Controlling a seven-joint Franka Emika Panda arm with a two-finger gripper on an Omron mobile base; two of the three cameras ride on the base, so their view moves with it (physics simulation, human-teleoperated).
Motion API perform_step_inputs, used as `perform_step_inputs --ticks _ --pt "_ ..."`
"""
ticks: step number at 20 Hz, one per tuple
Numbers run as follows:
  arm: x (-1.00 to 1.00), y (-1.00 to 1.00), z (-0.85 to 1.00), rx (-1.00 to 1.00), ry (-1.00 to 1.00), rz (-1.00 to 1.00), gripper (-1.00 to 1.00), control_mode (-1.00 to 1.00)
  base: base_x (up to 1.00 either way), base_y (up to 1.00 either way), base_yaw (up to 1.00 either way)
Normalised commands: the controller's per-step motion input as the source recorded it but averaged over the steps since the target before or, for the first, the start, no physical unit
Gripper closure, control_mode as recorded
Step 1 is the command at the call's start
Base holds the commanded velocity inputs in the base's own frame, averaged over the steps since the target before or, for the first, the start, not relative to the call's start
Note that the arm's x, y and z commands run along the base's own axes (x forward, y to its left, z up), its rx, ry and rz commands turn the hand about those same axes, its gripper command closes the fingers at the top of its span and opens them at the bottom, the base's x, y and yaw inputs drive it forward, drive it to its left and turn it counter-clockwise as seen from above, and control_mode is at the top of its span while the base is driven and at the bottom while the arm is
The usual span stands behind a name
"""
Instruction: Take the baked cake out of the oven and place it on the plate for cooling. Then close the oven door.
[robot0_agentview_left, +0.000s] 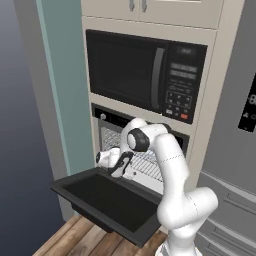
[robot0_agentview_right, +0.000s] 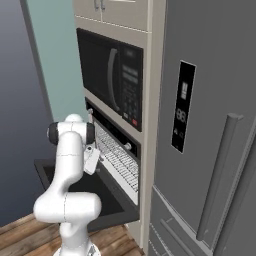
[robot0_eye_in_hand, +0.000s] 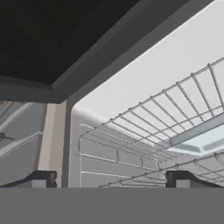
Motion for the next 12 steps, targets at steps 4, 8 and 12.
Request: perform_step_inputs --ticks 4,8,12 --pt "0.46 -0.21 -0.94 -0.15 0.18 0.14 -1.00 -1.00 0.00 0.00 0.00" --pt "0.33 -0.24 -0.63 -0.08 0.02 0.24 -1.00 -1.00 0.00 0.00 0.00" --pt "0.45 -0.16 -0.07 0.00 0.00 0.24 -1.00 -1.00 0.00 0.00 0.00"
